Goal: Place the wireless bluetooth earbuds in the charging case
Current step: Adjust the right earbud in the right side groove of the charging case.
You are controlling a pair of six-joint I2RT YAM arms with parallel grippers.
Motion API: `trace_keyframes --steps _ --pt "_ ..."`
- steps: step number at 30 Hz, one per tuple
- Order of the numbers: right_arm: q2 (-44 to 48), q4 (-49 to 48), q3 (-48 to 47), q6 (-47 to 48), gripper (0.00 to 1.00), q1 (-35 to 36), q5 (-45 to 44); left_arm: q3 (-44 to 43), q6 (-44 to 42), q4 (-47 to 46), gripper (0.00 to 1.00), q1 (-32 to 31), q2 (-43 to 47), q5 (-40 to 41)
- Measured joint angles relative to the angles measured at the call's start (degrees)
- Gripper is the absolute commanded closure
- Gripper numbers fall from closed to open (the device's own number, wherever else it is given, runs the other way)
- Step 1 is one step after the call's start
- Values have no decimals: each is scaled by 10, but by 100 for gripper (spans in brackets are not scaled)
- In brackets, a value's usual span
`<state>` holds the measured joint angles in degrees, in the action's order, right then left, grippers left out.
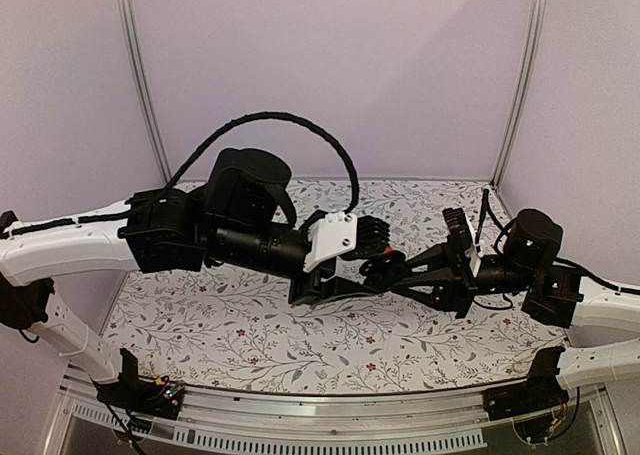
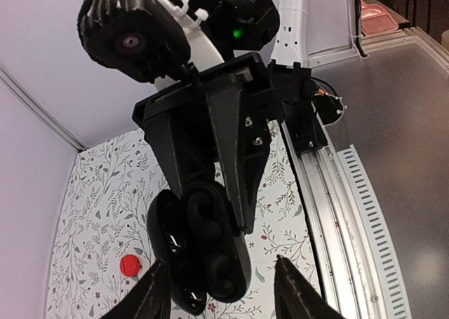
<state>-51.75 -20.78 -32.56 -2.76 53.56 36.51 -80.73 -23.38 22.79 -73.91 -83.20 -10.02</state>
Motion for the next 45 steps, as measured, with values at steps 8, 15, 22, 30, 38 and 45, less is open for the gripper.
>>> trace_keyframes --steps 8,15,22,30,38,45 --pt "-3 5 0 0 100 0 -5 0 -15 1 64 -3 0 51" --pt "-25 48 -9 11 100 0 -20 -38 -33 45 77 -4 -4 80" --pt "-47 83 -28 24 100 0 -32 -53 -42 64 85 -5 -24 78" --pt "-65 115 -50 44 100 0 -35 -61 -45 86 86 -5 -58 82" --pt "-72 140 -61 59 100 2 -46 -63 -45 95 86 -5 -68 94" --pt "-72 145 -62 69 100 5 -49 -63 -45 95 85 -4 -68 112"
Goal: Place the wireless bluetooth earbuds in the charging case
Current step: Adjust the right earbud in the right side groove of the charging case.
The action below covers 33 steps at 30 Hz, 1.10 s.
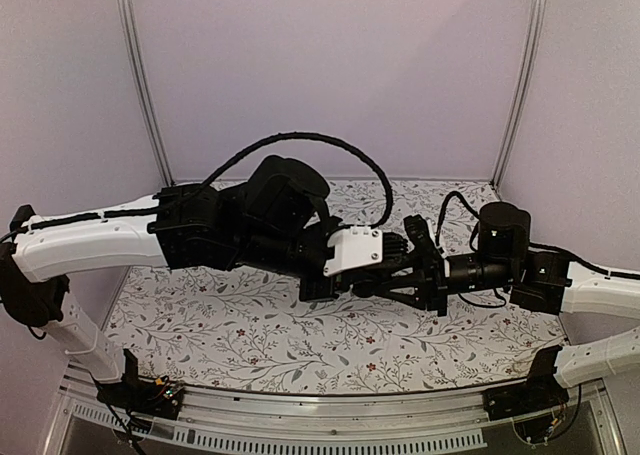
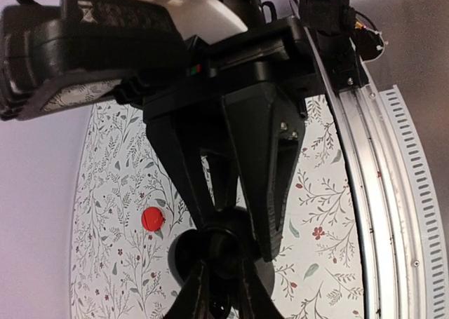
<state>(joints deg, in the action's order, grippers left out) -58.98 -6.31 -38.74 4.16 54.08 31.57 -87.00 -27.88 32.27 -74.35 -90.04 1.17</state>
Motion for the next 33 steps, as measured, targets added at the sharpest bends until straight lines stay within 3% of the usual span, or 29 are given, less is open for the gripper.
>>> trace_keyframes --steps 15,25,33 --pt "-4 26 -11 13 100 7 -13 -4 -2 3 87 0 -12 10" --pt "-5 38 -11 23 100 11 -20 -9 -5 15 100 0 -16 8" --pt "-1 37 -11 26 100 11 -32 -9 3 8 100 3 -16 8"
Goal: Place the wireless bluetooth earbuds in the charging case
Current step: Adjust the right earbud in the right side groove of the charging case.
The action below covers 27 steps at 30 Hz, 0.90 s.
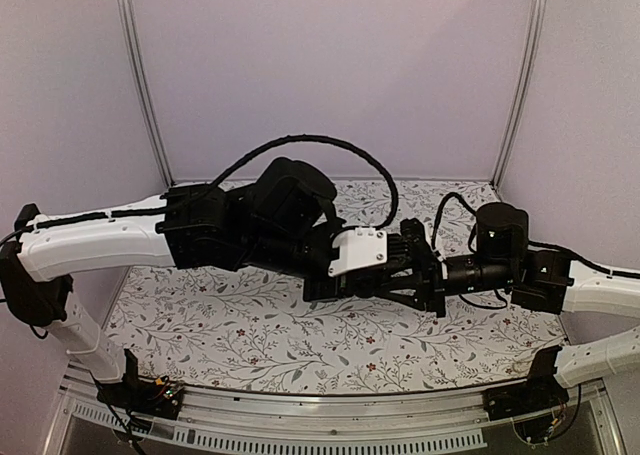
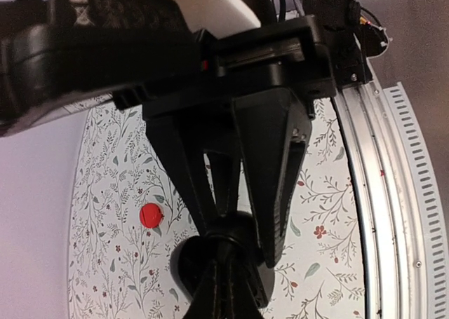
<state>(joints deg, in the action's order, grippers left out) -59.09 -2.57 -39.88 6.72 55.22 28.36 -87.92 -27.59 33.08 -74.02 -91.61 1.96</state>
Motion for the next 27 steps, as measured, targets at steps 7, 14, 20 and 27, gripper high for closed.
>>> trace_keyframes --steps 7,14,20,27 --pt "21 -21 3 -4 100 2 -9 5 19 -28 100 2 14 -19" --pt "35 -38 14 -7 100 3 -10 5 31 -43 100 4 18 -43" --pt "35 -39 15 -9 100 3 -13 5 38 -42 100 4 18 -52" --pt "46 -39 21 -16 100 3 -29 0 42 -44 100 4 12 -49"
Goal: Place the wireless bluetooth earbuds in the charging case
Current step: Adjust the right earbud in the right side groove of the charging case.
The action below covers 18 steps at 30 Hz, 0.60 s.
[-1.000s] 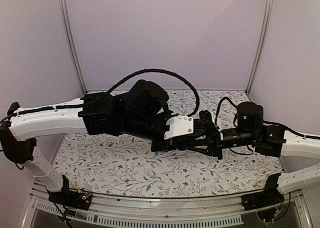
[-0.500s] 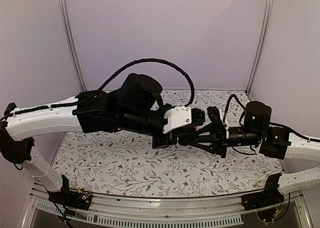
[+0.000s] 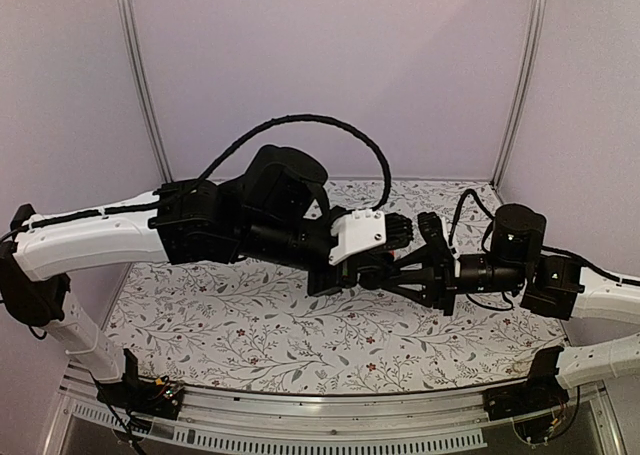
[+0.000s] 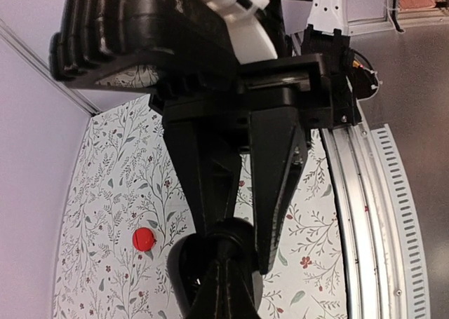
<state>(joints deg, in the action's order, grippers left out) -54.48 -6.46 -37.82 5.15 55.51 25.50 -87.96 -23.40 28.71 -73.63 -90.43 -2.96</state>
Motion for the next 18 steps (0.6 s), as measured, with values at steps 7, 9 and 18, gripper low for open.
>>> trace_keyframes --steps 7,9,18 --pt "11 0 5 0 100 0 -13 -6 1 -5 97 -1 -6 4" --pt "15 0 7 0 100 0 -15 -9 1 -5 96 -1 -9 5" --pt "17 -5 8 0 100 0 -16 -11 -4 -5 81 -5 -10 11"
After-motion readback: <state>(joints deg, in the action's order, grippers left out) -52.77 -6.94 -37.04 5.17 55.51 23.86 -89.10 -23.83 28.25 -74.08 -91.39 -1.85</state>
